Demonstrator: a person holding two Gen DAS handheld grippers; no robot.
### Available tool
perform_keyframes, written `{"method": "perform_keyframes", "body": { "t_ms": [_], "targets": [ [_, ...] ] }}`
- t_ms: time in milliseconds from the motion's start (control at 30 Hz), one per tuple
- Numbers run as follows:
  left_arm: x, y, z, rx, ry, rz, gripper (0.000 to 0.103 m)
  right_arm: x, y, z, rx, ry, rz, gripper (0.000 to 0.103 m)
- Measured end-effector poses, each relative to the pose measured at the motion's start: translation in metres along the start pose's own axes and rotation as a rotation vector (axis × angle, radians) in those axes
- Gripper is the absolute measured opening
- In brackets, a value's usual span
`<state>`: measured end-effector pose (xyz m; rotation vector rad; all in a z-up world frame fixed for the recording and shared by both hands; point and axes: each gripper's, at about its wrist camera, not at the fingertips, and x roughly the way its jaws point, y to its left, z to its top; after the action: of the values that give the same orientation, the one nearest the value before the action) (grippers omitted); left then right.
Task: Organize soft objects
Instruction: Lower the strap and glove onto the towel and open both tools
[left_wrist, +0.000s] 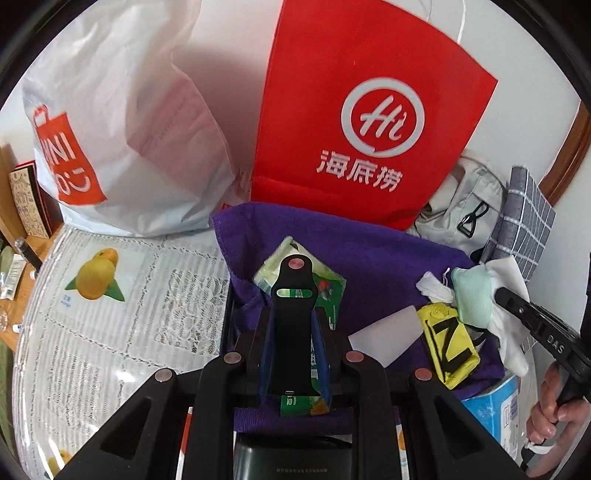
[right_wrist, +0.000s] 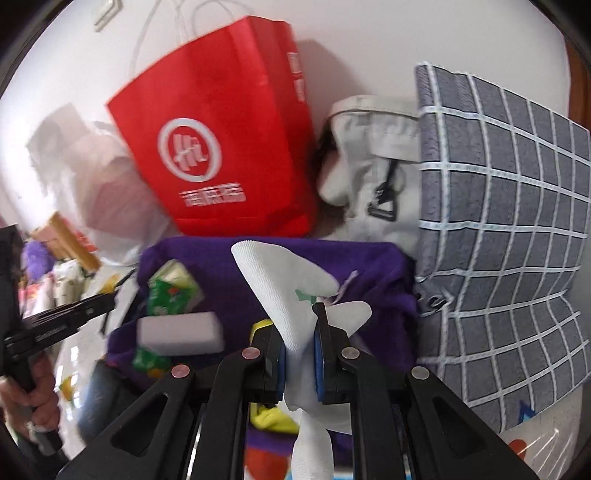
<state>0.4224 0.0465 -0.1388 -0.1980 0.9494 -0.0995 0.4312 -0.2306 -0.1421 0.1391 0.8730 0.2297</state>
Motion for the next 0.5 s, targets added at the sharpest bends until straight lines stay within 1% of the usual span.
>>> {"method": "perform_keyframes", "body": {
  "t_ms": [67,200,267,333,500],
  "targets": [
    [0.006,0.002,-0.002,-0.008,0.013,-0.001,0.02,0.009,-0.001,0.0,-0.012,0.02,-0.011,0.012],
    [0.017,0.002,-0.007,-0.008,0.038,-0.014,0.02,0.019,0.001,-0.002,-0.045,0.021,-0.023,0.014],
    [0.019,0.002,-0.008,-0.008,0.045,-0.025,0.02,0.025,0.002,-0.003,-0.039,0.031,-0.01,0.014],
    [0.02,0.002,-0.009,-0.011,0.05,-0.027,0.02,0.029,0.003,-0.004,-0.029,0.048,0.024,0.014],
    [0.022,0.0,-0.009,-0.006,0.063,-0.024,0.02,0.035,0.011,-0.006,-0.041,0.066,0.041,0.016]
  ]
}}
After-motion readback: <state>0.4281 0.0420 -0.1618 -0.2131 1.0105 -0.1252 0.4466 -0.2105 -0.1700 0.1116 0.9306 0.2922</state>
